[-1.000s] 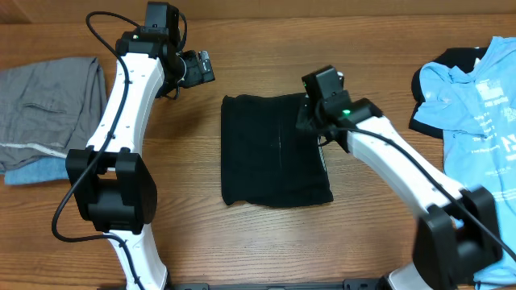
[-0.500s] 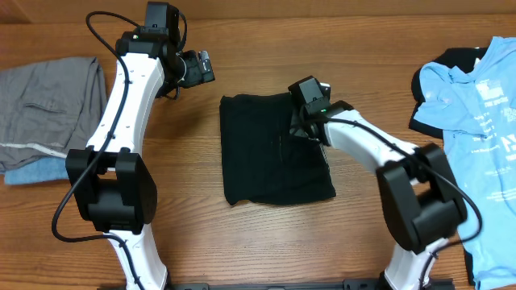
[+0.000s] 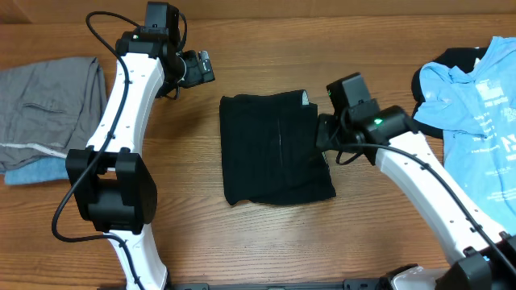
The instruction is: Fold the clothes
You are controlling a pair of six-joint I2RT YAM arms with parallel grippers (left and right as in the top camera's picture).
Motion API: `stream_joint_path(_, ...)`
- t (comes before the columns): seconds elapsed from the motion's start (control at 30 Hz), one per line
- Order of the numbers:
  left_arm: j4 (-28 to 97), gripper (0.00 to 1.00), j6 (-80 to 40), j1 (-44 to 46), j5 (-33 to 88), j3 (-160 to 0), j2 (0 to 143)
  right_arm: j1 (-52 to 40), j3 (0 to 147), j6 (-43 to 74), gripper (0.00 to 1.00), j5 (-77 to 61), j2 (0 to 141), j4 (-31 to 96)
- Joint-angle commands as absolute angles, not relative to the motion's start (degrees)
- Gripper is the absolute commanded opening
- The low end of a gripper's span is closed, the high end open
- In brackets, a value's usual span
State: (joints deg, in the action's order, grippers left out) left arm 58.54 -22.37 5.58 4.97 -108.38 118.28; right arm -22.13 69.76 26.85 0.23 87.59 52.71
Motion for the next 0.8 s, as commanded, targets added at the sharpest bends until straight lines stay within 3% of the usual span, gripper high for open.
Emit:
stream_joint_path(0.0, 58.48, 1.00, -22.94, 5.67, 5.56, -108.90, 116.51, -22.04, 63.13, 26.61, 0.04, -1.17, 88.86, 50.09)
stream_joint_path(0.33, 58.48, 1.00, -22.94, 5.67, 5.58, -108.90, 116.51, -22.00, 40.36, 30.94, 0.05, -1.26, 89.60, 28.84)
stream_joint_path(0.43, 58.48, 1.00, -22.94, 5.67, 5.58, -108.90, 116.51, -21.98, 41.34, 31.07, 0.04, -0.89, 89.60, 30.20)
stream_joint_path(0.67, 58.50, 1.00, -22.94, 5.69, 5.58, -108.90, 116.51, -21.98, 57.19, 31.09, 0.04, 4.40, 84.71, 49.98)
stream_joint_path(0.77, 58.48, 1.00, -22.94, 5.69, 5.58, -108.90, 116.51, -22.00, 62.11, 31.07, 0.04, 1.54, 82.56, 51.42)
